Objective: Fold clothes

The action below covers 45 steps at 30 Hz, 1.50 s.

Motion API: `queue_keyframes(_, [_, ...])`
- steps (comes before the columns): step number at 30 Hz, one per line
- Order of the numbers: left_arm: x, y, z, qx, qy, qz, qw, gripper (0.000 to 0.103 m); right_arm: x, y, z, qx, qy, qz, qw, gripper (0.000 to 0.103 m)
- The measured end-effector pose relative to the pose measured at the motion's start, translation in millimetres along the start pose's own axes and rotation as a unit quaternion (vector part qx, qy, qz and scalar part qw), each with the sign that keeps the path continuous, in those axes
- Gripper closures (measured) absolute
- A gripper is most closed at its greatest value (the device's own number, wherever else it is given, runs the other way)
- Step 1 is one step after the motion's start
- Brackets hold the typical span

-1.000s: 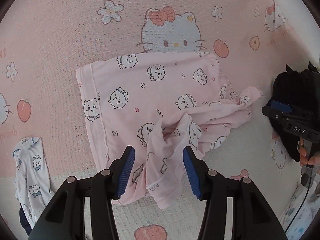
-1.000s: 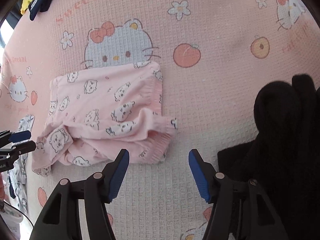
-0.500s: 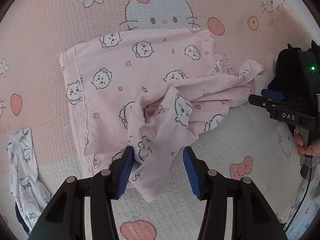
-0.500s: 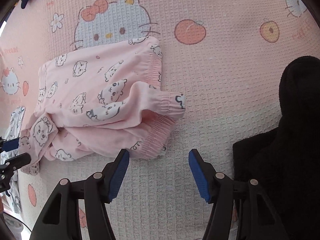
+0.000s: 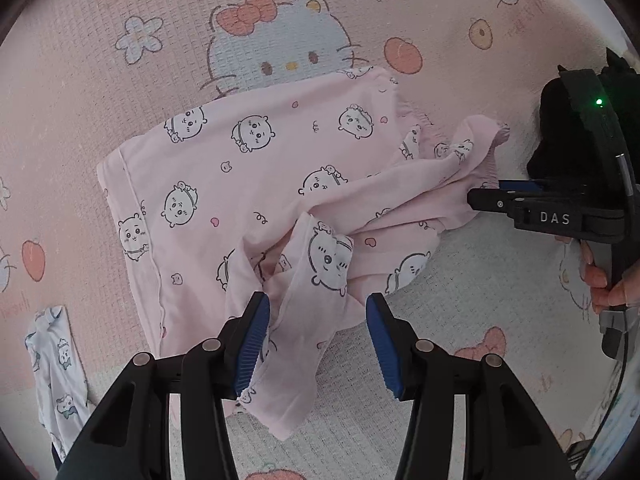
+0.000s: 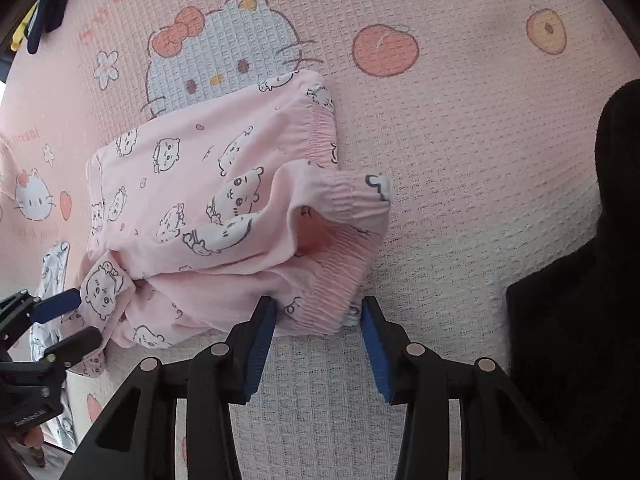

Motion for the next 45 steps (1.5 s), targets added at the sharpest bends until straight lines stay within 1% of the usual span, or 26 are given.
queue_keyframes(2, [-1,0,7,-0.005,-0.003,-0.003,1.0,0.056,-2,-1,0,0.002,0.008,-0.005,1.0,0.062])
queue_keyframes(3, [-2,0,10,-0.004,-0.006,-0.006,1.0,0.056,-4,-2,0,0.002,0.015,-0.01,1.0,0.068])
queue_keyframes(4, [-3,0,14,-0.002,-0.01,-0.012,0.9999,0.056,-6,-4,1,0.0,0.024,-0.019,1.0,0.07])
queue_keyframes(6, [-7,0,17,0.009,-0.018,-0.023,0.9995,0.056,-13,-7,2,-0.008,0.044,-0.042,0.998,0.078])
queue_keyframes(8, [-12,0,18,0.025,-0.026,-0.034,0.9988,0.056,-20,-13,-1,-0.008,0.05,-0.064,0.997,0.081])
queue_keyframes(9, [-15,-1,20,0.03,-0.033,-0.042,0.9981,0.057,-23,-16,-4,-0.004,0.054,-0.076,0.996,0.082])
queue_keyframes(11, [-23,-2,21,0.032,-0.031,-0.072,0.9964,0.071,-30,-22,-9,0.004,0.062,-0.099,0.993,0.082])
queue_keyframes(12, [-28,-3,20,0.034,-0.027,-0.089,0.9951,0.073,-33,-26,-12,0.008,0.065,-0.11,0.992,0.082])
queue_keyframes(13, [-33,-5,19,0.037,-0.015,-0.108,0.9933,0.074,-33,-32,-16,0.01,0.062,-0.116,0.991,0.082])
queue_keyframes(14, [-38,-6,17,0.038,-0.006,-0.121,0.9919,0.077,-33,-39,-19,0.012,0.057,-0.113,0.992,0.082])
queue_keyframes(15, [-43,-7,15,0.039,-0.001,-0.131,0.9906,0.079,-31,-47,-21,0.013,0.053,-0.106,0.993,0.082])
queue_keyframes(18, [-57,-14,8,0.046,0.001,-0.142,0.9888,0.08,-30,-63,-27,0.007,0.032,-0.095,0.995,0.082])
queue_keyframes(21, [-69,-21,2,0.048,-0.004,-0.144,0.9885,0.08,-32,-71,-26,0.014,0.031,-0.091,0.995,0.082])
queue_keyframes(23, [-77,-24,-2,0.053,-0.02,-0.141,0.9884,0.08,-31,-66,-29,0.02,0.034,-0.094,0.995,0.082])
queue_keyframes(25, [-85,-27,-7,0.058,-0.036,-0.138,0.988,0.08,-34,-70,-32,0.025,0.036,-0.099,0.994,0.082])
queue_keyframes(31, [-112,-31,-20,0.053,-0.044,-0.145,0.9869,0.083,-37,-86,-40,0.036,0.038,-0.105,0.993,0.082])
queue_keyframes(33, [-117,-30,-22,0.057,-0.055,-0.14,0.987,0.083,-37,-93,-44,0.043,0.038,-0.101,0.993,0.082])
queue_keyframes(35, [-122,-28,-21,0.05,-0.06,-0.142,0.9867,0.083,-37,-98,-44,0.04,0.035,-0.099,0.994,0.082])
queue_keyframes(36, [-125,-27,-21,0.046,-0.049,-0.153,0.9859,0.083,-37,-100,-44,0.039,0.034,-0.099,0.994,0.082])
queue_keyframes(38, [-130,-23,-22,0.048,0.007,-0.192,0.9802,0.083,-37,-100,-44,0.036,0.034,-0.099,0.994,0.082])
queue_keyframes(39, [-132,-21,-25,0.058,0.066,-0.224,0.9706,0.083,-37,-100,-43,0.035,0.033,-0.098,0.994,0.082])
queue_keyframes(40, [-134,-19,-25,0.061,0.106,-0.25,0.9605,0.082,-37,-99,-42,0.034,0.031,-0.096,0.994,0.082])
queue_keyframes(42, [-135,-15,-28,0.062,0.156,-0.285,0.9437,0.077,-36,-98,-41,0.033,0.029,-0.094,0.995,0.082])
queue_keyframes(43, [-132,-14,-32,0.067,0.159,-0.286,0.9424,0.066,-36,-97,-40,0.032,0.027,-0.092,0.995,0.081])
queue_keyframes(44, [-130,-13,-35,0.072,0.162,-0.288,0.9411,0.048,-35,-96,-39,0.031,0.026,-0.091,0.995,0.077])
queue_keyframes(45, [-128,-11,-36,0.076,0.162,-0.29,0.94,0.038,-35,-96,-39,0.03,0.024,-0.09,0.995,0.062])
Point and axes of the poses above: each gripper's, at about its wrist camera, not at the fingertips, and z roughly the way its jaws point, x to its right, y to its underside, the point moved 2 cm from there along z, roughly the way its jaws point, and after that the axes turned 9 degrees about x, right-handed, at the moved point
